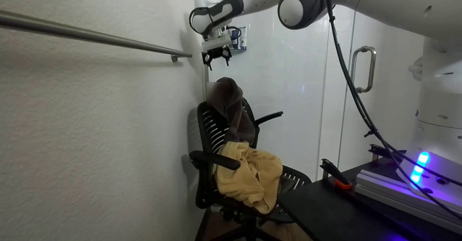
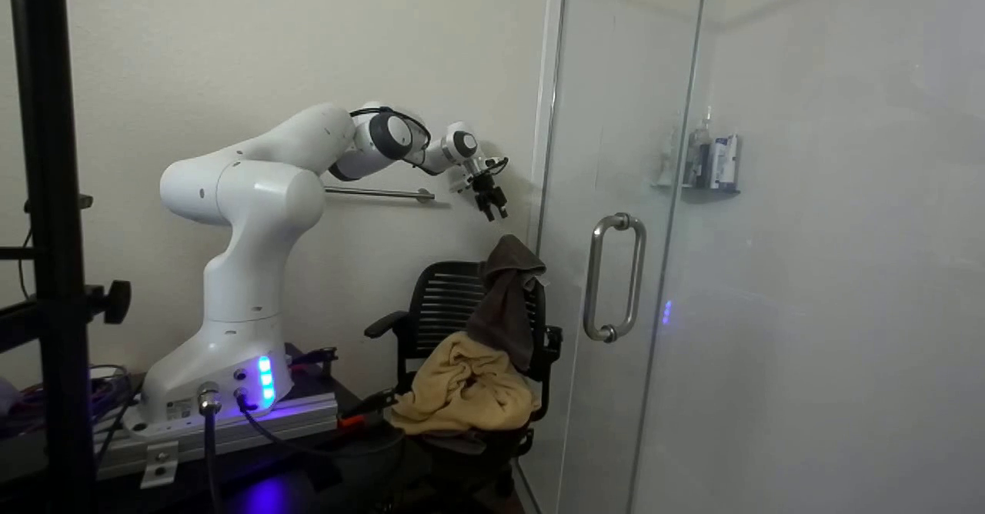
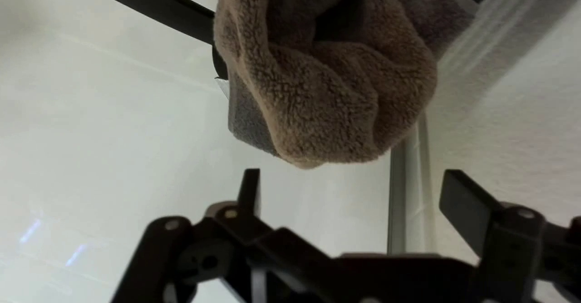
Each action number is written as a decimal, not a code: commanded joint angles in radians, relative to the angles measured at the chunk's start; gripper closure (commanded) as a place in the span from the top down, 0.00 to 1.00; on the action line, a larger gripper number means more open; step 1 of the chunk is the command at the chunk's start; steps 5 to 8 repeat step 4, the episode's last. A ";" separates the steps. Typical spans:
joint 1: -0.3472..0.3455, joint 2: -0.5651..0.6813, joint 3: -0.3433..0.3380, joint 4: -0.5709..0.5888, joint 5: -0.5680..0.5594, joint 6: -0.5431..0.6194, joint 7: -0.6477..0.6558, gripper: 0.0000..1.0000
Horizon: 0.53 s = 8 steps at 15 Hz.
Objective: Take the brown towel from the chair and place it on the top rail
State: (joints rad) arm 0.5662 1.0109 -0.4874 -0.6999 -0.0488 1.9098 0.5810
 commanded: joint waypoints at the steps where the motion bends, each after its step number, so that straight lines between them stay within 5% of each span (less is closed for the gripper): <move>1: 0.071 -0.145 0.000 -0.176 0.000 0.012 0.018 1.00; 2: 0.028 -0.053 0.000 -0.038 0.000 -0.001 0.007 1.00; 8: 0.041 -0.070 0.000 -0.046 -0.002 -0.003 0.010 1.00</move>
